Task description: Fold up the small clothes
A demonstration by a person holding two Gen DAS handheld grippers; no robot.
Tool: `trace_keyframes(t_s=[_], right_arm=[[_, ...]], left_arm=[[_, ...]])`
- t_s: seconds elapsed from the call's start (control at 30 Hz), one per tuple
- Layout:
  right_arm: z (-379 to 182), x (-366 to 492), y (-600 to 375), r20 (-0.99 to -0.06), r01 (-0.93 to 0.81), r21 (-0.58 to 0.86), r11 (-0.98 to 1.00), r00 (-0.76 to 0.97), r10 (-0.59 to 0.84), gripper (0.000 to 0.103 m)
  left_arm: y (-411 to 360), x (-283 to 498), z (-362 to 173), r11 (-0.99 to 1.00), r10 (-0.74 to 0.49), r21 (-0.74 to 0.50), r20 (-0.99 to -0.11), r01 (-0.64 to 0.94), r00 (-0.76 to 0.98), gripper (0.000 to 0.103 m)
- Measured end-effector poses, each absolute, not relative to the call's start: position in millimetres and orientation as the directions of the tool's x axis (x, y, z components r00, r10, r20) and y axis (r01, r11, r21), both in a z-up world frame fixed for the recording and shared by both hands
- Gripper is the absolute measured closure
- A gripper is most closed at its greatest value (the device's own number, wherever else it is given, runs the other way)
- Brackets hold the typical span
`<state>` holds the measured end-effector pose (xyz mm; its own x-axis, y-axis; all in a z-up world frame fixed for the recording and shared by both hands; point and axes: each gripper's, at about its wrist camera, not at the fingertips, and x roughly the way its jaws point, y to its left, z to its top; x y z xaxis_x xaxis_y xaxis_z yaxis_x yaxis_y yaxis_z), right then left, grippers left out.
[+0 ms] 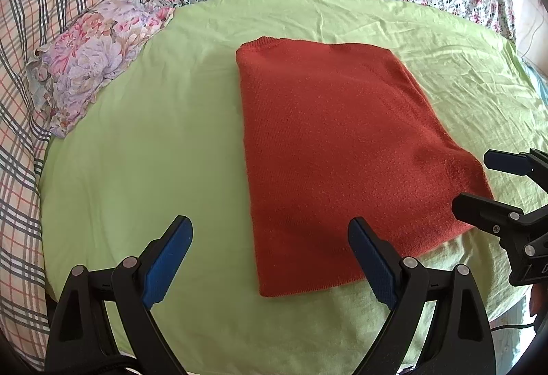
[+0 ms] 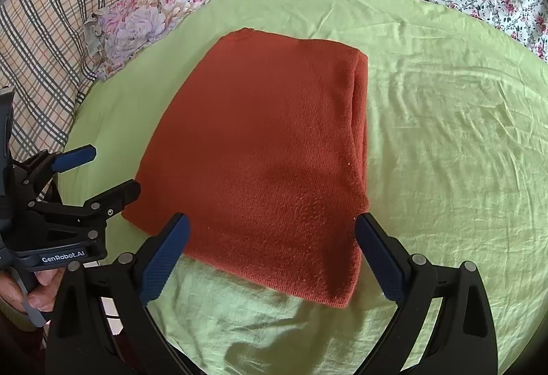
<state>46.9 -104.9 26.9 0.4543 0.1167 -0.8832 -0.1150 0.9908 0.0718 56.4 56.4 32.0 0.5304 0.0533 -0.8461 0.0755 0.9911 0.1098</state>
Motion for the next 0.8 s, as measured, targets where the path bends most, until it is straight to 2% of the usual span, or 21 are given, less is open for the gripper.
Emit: trace_keyframes(t_s=[0.8], right_arm=[[26.1, 48.3, -107.2, -0.888, -0.121, 0.070, 0.990, 0.444, 0.117, 0.006]], left_arm=[[53.7, 56.0, 34.5, 0.991, 0.043, 0.104, -0.849, 0.086, 0.526, 0.010]])
